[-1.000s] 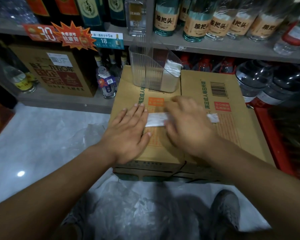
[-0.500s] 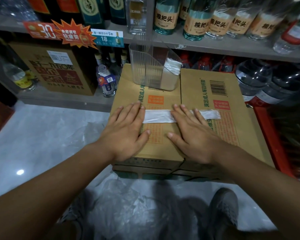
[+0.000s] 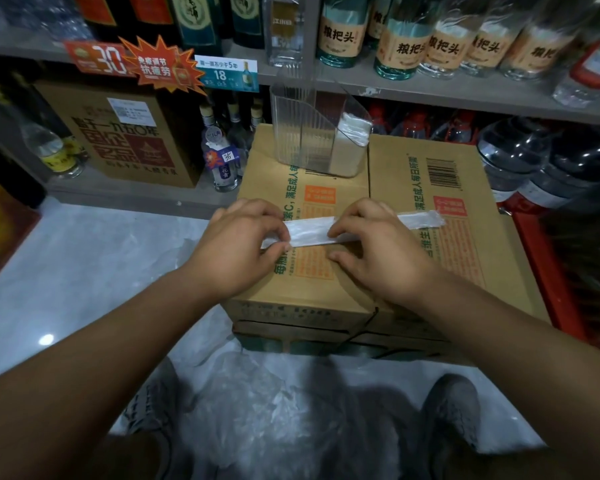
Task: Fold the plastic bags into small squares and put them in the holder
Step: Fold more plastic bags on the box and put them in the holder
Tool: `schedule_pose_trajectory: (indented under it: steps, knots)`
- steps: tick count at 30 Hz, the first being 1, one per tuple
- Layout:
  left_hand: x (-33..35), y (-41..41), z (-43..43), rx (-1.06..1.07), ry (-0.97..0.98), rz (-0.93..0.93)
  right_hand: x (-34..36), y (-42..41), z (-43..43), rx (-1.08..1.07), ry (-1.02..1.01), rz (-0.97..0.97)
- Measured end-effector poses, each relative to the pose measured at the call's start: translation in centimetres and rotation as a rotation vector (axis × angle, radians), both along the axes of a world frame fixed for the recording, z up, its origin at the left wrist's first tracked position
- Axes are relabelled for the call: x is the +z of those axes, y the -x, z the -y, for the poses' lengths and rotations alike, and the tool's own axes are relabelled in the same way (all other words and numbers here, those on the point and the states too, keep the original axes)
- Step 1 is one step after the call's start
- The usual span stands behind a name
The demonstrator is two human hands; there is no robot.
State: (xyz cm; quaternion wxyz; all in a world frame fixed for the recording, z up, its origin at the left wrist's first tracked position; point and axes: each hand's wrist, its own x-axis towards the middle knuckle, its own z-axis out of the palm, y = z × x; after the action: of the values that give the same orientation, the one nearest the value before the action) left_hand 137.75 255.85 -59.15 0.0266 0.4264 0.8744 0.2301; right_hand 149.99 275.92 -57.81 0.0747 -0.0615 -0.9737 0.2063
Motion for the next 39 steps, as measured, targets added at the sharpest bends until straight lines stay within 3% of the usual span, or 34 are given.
schedule_pose_trajectory:
  steps: [6,9,11,14,22,27,31,39]
  knots:
    - [0.2,-0.5,-0.3,0.034,-0.005,0.034,-0.4,0.5,0.7,0.03,-0.094,-0.033]
    - [0.5,-0.4,-0.1,0.007,-0.106,0.177,-0.4,0.7,0.5,0.02,-0.143,-0.05]
    - [1.1,-0.4,0.0,-0.018,-0.203,0.369,-0.3,0.7,0.5,0.005,-0.122,-0.068]
    - [1.7,-0.7,0.2,-0.082,-0.27,0.58,-0.1,0.5,0.4,-0.027,-0.068,-0.092]
    - [1.8,-0.5,-0.3,0.025,-0.501,0.769,0.7,-0.5,1.0,-0.072,0.119,-0.054]
    - [2.0,-1.5,-1.1,0.037,-0.536,0.867,0.7,-0.9,1.5,-0.206,0.439,-0.043]
    - [1.5,-1.6,-1.4,0.02,-0.44,0.829,0.7,-0.9,2.1,-0.265,0.696,-0.003]
    - [-0.4,-1.8,-1.9,-0.052,-0.107,0.481,1.9,-0.8,1.3,-0.273,1.094,0.073]
